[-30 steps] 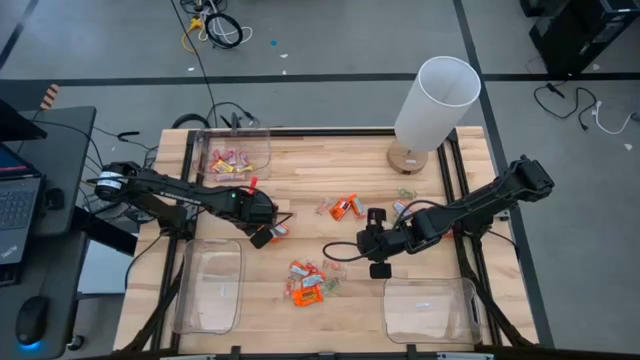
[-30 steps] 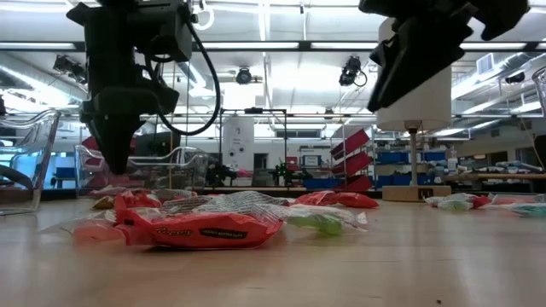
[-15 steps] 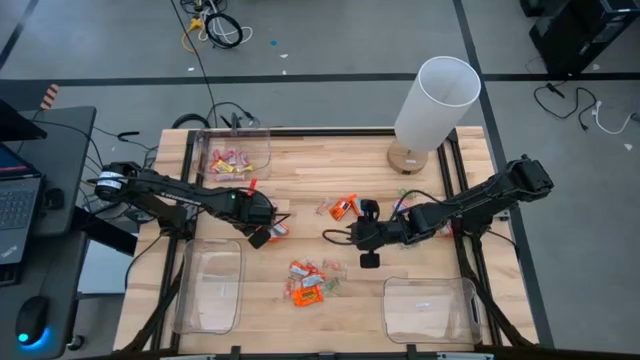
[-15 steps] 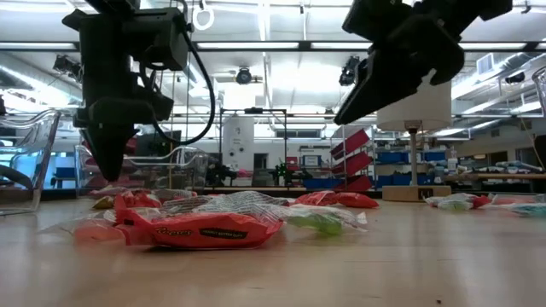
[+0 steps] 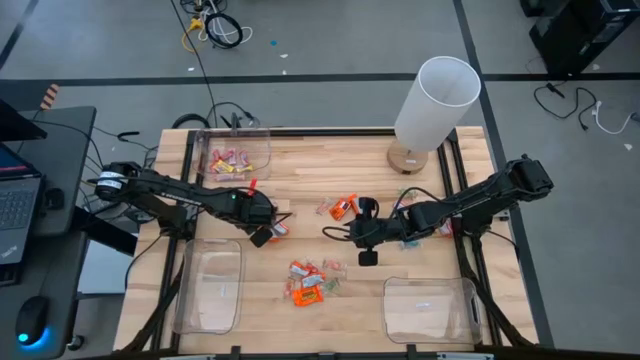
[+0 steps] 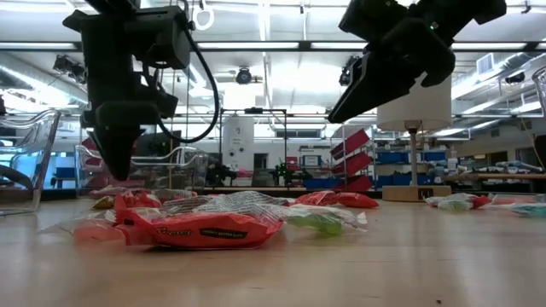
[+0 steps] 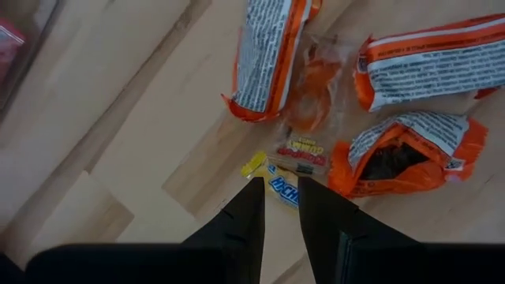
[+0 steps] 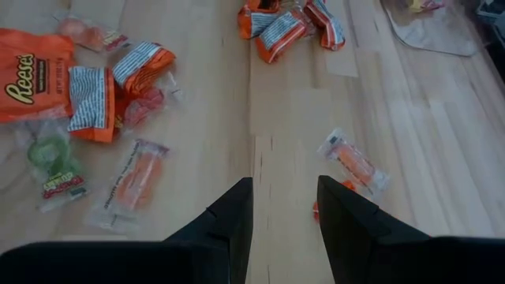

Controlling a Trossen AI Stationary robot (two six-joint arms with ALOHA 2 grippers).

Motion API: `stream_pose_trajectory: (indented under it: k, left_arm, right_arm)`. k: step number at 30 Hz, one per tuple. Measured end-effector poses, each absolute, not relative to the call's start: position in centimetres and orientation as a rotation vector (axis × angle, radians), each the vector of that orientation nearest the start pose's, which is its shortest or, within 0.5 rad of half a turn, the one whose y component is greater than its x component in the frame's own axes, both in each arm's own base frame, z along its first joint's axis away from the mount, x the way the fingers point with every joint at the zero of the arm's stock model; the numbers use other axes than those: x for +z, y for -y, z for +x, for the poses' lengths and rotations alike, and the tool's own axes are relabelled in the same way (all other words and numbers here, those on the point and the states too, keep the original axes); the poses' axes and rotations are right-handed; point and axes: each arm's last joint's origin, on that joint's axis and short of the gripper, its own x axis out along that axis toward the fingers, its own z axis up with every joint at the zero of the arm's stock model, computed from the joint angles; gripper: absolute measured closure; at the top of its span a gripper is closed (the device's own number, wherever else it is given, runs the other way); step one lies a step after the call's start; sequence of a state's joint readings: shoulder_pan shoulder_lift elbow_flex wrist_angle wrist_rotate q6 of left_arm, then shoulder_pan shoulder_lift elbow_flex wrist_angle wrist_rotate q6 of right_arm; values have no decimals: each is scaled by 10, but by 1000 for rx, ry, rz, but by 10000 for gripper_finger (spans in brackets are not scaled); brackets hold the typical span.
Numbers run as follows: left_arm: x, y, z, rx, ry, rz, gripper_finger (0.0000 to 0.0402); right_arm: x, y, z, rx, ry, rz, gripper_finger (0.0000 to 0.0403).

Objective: Sort candy
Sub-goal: Put the yellow candy into the top left transparent bin

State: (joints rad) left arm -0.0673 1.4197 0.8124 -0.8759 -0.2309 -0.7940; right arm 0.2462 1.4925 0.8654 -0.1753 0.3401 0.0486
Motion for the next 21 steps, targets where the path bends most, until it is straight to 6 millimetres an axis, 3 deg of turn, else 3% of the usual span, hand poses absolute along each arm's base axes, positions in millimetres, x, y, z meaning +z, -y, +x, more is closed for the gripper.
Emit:
stream_pose_trajectory:
  k: [21]
  left_arm:
    - [153,8,234,739,-1389,-368,320]
  right_arm:
    - [203,-64,292,-109,-764,-178,275]
